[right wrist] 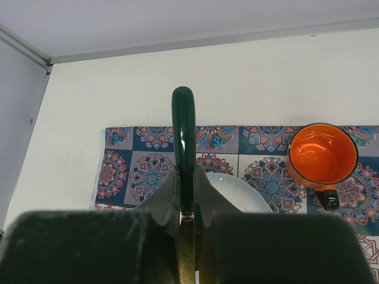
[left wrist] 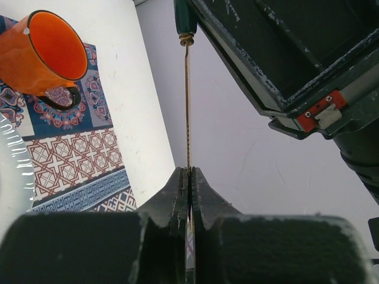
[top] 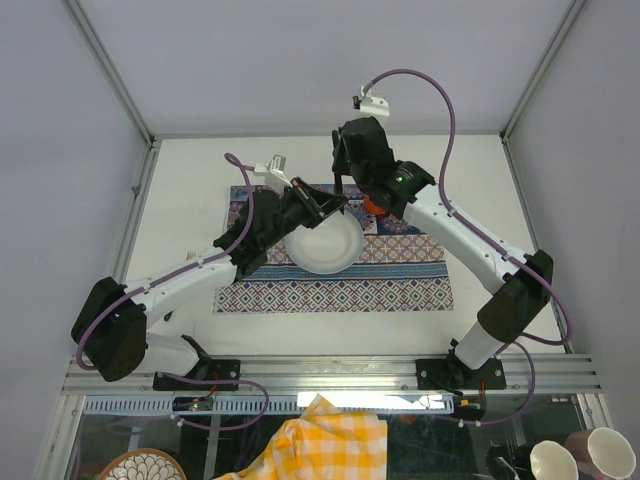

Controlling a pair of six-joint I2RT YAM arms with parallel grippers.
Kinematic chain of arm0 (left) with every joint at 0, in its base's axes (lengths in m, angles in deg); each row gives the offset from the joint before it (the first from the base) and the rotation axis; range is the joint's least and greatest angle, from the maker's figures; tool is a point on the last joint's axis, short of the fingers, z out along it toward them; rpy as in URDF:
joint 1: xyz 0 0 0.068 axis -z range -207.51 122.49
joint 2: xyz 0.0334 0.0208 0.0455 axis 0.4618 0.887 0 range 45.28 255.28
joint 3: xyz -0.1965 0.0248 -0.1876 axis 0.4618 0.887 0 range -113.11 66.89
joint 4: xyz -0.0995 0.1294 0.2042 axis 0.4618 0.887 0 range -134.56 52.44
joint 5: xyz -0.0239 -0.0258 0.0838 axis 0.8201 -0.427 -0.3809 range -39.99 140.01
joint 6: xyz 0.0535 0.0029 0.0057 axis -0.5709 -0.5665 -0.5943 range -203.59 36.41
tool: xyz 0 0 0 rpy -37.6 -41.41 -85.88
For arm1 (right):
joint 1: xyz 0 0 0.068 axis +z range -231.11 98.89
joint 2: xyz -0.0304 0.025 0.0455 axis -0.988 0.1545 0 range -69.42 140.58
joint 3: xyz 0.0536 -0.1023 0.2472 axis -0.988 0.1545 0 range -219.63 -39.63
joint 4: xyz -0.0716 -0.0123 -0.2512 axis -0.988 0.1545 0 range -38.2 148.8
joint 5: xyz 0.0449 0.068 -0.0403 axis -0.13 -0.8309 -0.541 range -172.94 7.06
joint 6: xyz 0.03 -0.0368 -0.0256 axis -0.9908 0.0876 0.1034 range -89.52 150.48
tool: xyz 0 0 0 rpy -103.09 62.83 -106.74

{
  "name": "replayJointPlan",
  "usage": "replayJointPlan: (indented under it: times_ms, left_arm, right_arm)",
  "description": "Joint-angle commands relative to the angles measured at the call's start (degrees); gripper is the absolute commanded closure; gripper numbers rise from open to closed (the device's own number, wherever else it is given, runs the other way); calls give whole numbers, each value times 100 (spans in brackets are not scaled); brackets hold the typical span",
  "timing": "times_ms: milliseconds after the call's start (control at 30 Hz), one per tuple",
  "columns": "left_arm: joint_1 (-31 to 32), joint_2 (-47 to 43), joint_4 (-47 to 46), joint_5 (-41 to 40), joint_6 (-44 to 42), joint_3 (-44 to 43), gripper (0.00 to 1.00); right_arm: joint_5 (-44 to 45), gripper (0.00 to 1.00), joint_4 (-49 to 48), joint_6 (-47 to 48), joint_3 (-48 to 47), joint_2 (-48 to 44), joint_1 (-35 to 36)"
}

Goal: Set the dinner table for one person
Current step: Place the knife on the napkin.

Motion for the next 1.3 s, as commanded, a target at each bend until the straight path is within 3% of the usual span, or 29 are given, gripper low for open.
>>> replayJointPlan:
  times_ms: [0, 133, 333, 500, 667, 867, 1000, 1133, 1267]
  left_arm:
    - [83, -65, -348, 165, -52, -230, 100]
    - [94, -78, -93, 140, -119, -328, 100]
    - [97, -231, 429, 79, -391, -412, 100]
    - [92, -421, 1077, -41, -669, -492, 100]
    - [81, -746, 2019, -277, -904, -632, 100]
    - [-114, -1157, 3893, -185, -1162, -1325, 100]
    - [-531, -1546, 5204, 287, -1419, -1727, 100]
    - [-1287, -1888, 6488, 1357, -1738, -2103, 100]
    - [-1449, -1998, 7491, 1981, -1922, -2576, 100]
  right_arm:
    - [26, 100, -152, -30, -294, -52, 19]
    - [168, 100, -60, 6, -300, -135, 19]
    - [602, 62, 155, 423, -383, -402, 19]
    - [720, 48, 644, 646, -585, -524, 19]
    - [768, 41, 1364, 728, -586, -817, 19]
    - [680, 34, 2750, 1269, -723, -1019, 19]
    - [481, 34, 3273, 1498, -688, -1328, 19]
    - [351, 36, 3520, 1601, -504, -1824, 19]
    - [349, 37, 3835, 1819, -394, -2183, 19]
